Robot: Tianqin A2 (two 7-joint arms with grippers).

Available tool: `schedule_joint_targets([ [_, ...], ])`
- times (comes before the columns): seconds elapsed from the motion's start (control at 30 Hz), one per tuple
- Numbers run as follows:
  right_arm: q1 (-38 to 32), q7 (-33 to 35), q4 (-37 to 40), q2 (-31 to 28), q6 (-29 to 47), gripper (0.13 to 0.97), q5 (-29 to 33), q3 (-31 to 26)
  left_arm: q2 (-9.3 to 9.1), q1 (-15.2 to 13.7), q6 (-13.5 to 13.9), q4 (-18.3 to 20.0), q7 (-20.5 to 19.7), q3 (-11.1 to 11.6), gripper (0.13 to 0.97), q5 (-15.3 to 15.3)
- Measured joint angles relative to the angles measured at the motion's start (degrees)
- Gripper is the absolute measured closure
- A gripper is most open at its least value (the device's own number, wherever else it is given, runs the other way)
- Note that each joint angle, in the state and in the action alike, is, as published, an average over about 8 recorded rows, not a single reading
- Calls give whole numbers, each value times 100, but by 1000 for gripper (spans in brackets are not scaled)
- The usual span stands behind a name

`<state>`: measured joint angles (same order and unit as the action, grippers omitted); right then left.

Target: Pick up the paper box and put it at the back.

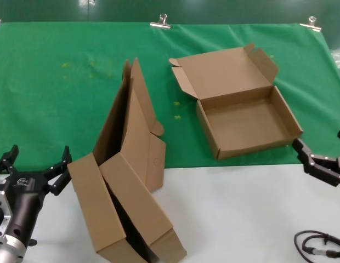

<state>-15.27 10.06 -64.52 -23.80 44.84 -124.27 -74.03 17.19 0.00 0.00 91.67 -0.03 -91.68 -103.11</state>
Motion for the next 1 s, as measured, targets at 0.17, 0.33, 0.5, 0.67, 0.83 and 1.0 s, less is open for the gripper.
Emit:
schedule_joint_targets([
  [0.17, 124, -82, -221, 54, -364, 129, 172, -143, 0, 0, 0, 0, 0, 0, 410, -1],
  [0.33, 249, -164, -442, 108, -730, 129, 344, -287, 0, 0, 0, 0, 0, 0, 320, -1],
  [0.5, 371, -245, -659, 161, -1089, 129, 513, -429, 0, 0, 0, 0, 1, 0, 238, -1],
  [0.67, 495, -326, -880, 214, -1452, 129, 685, -572, 0, 0, 0, 0, 2, 0, 189, -1],
  [0.83, 619, -407, -1099, 268, -1815, 129, 856, -714, 0, 0, 0, 0, 2, 0, 148, -1],
  [1.0, 742, -489, -1321, 322, -2181, 129, 1028, -858, 0, 0, 0, 0, 2, 0, 137, -1],
])
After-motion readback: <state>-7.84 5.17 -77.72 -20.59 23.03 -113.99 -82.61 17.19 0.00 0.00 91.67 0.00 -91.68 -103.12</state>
